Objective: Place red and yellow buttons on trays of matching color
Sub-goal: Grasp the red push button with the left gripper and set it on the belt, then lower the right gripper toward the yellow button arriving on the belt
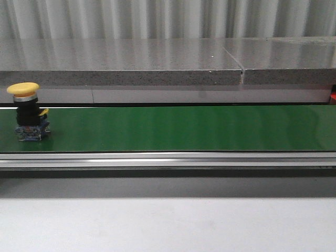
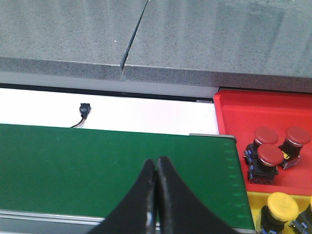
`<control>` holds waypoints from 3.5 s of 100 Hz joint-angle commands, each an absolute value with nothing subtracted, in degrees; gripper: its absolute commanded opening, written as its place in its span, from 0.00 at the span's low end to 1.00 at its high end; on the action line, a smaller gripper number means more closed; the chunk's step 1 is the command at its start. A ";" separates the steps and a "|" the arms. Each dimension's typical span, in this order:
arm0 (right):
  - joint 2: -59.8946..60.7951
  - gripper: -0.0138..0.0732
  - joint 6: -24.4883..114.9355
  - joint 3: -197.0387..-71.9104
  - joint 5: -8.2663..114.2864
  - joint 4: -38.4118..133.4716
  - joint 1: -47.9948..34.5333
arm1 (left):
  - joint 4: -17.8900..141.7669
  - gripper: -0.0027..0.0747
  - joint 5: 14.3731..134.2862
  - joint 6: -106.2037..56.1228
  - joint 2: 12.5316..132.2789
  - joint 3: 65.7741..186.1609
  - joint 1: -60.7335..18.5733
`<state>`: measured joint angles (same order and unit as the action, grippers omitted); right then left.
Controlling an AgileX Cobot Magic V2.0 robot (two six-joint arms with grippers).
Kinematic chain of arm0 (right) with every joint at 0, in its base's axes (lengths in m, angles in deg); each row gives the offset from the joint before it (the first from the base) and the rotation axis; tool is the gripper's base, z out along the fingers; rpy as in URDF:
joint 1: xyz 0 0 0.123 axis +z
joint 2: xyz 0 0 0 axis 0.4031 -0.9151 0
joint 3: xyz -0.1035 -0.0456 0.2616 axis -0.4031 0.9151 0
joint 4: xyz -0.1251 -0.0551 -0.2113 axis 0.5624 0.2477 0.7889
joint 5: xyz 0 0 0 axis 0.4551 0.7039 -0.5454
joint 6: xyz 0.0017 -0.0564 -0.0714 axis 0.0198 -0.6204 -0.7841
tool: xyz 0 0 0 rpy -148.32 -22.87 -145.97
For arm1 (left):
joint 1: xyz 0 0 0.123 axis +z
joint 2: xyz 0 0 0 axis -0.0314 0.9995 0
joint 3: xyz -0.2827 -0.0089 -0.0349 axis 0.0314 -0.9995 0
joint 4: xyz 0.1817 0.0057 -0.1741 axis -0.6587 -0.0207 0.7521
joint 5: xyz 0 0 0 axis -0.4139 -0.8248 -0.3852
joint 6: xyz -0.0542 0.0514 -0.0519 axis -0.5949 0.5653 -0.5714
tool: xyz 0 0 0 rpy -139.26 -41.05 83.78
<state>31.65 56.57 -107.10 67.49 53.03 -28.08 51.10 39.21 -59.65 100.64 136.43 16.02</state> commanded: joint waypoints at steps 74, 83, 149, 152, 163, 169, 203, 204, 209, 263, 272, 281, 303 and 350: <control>31.60 0.04 56.41 -108.48 63.37 52.37 -28.01 | 57.40 0.74 39.65 -55.32 101.70 139.12 13.86; 31.60 0.04 56.41 -108.48 63.31 52.37 -28.01 | 57.40 0.73 38.72 -53.66 100.70 140.53 13.82; 31.60 0.04 56.41 -108.48 62.86 52.31 -28.01 | 39.45 0.01 47.71 -57.20 83.51 134.33 -6.70; 31.60 0.04 56.41 -108.48 62.71 52.31 -28.01 | 38.23 0.01 48.17 -57.68 82.70 133.14 -7.67; 31.60 0.04 56.41 -108.48 62.71 52.31 -28.01 | 39.77 0.01 50.02 -58.41 79.18 129.36 -9.49; 31.60 0.04 56.41 -108.48 62.71 52.31 -28.01 | 41.79 0.01 51.22 -58.41 76.79 126.88 -9.49; 31.55 0.04 56.41 -108.48 62.04 47.71 -28.01 | 41.93 0.01 52.80 -58.31 59.60 114.62 -9.49; 31.49 0.04 56.41 -108.48 62.09 47.69 -28.01 | 41.93 0.01 52.80 -58.31 58.84 114.20 -9.49; 31.05 0.04 56.41 -108.94 63.01 47.69 -28.01 | 41.93 0.01 52.70 -58.31 56.26 112.81 -9.49; 2.80 0.06 56.36 -130.18 74.52 48.31 -10.50 | 41.93 0.01 52.02 -58.31 45.12 107.62 -9.49; -2.81 0.17 56.36 -135.13 77.35 48.31 -7.22 | 41.93 0.01 52.02 -58.31 45.12 107.62 -9.49; -8.40 0.38 56.36 -139.34 79.32 48.31 -3.93 | 41.93 0.01 52.02 -58.31 45.12 107.62 -9.49; -19.09 0.88 56.36 -148.01 81.57 48.31 2.03 | 41.93 0.01 52.02 -58.31 45.12 107.62 -9.49; -34.73 0.86 56.36 -160.01 92.37 48.26 7.87 | 41.93 0.01 52.02 -58.31 45.12 107.62 -9.49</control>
<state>-34.32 56.67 -155.94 89.85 48.73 7.63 41.00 48.24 -57.68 44.84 106.13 -9.16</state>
